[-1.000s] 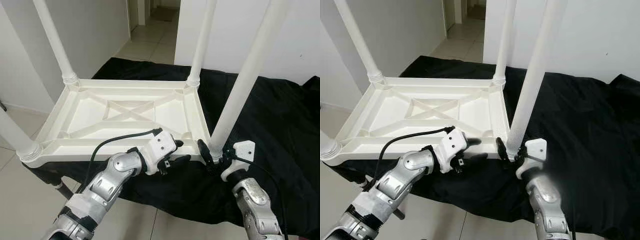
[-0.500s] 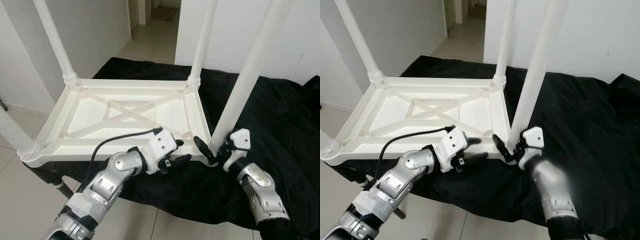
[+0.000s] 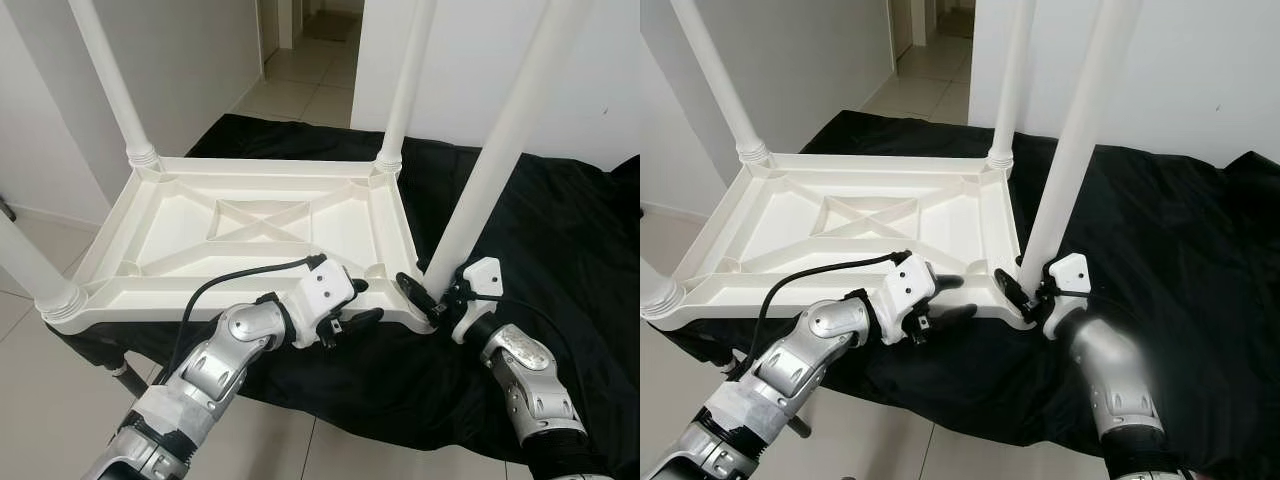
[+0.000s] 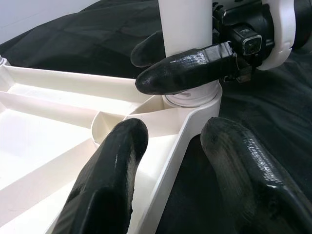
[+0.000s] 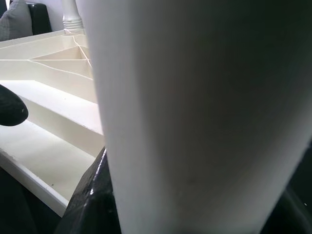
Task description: Building children table
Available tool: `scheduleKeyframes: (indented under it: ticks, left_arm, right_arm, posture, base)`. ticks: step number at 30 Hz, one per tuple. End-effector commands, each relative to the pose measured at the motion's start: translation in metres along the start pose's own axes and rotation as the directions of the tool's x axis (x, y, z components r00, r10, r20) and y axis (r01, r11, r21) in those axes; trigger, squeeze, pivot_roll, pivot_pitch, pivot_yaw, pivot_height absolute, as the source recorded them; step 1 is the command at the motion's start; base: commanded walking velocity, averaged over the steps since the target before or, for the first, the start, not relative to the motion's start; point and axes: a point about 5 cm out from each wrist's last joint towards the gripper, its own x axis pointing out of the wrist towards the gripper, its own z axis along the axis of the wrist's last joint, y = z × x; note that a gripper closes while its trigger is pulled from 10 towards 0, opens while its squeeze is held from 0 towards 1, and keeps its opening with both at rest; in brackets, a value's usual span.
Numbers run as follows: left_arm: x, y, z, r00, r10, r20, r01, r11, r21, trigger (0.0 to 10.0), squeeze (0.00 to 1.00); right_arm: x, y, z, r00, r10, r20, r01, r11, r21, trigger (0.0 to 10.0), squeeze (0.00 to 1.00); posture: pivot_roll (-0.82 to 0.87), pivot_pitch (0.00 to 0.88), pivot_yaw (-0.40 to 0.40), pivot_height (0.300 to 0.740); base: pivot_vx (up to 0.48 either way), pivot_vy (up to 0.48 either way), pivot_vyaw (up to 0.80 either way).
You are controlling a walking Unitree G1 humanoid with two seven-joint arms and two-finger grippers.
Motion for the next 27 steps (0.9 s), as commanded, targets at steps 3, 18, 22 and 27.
scheduleKeyframes:
  ticks: [3, 18, 22, 27]
  left_arm:
    - [0.0, -0.005, -0.001, 0.998, -0.058, -0.007, 0.058, 0.998, 0.005, 10.0, 0.0]
    - [-0.001, -0.006, -0.002, 0.998, -0.062, -0.013, 0.062, 0.998, 0.0, 10.0, 0.0]
    - [-0.001, -0.007, -0.002, 0.998, -0.063, -0.013, 0.063, 0.998, -0.001, 10.0, 0.0]
    - [-0.001, -0.007, -0.001, 0.998, -0.062, -0.01, 0.062, 0.998, -0.001, 10.0, 0.0]
  right_arm:
    - [0.0, 0.0, -0.006, 0.994, -0.096, -0.043, 0.097, 0.995, 0.035, 10.0, 0.0]
    - [0.008, 0.021, 0.001, 0.867, -0.494, -0.066, 0.498, 0.859, 0.122, 10.0, 0.0]
    - [0.007, 0.029, -0.003, 0.806, -0.584, -0.095, 0.592, 0.794, 0.14, 10.0, 0.0]
    - [0.013, 0.048, -0.004, 0.678, -0.723, -0.136, 0.734, 0.654, 0.185, 10.0, 0.0]
  posture:
    - [-0.02, 0.023, -0.012, 0.74]
    - [-0.02, 0.036, -0.011, 0.74]
    - [-0.02, 0.036, -0.011, 0.74]
    - [-0.01, 0.036, -0.009, 0.74]
  base:
    - [0.0, 0.0, 0.0]
    - [0.0, 0.0, 0.0]
    - [0.0, 0.0, 0.0]
    - [0.0, 0.0, 0.0]
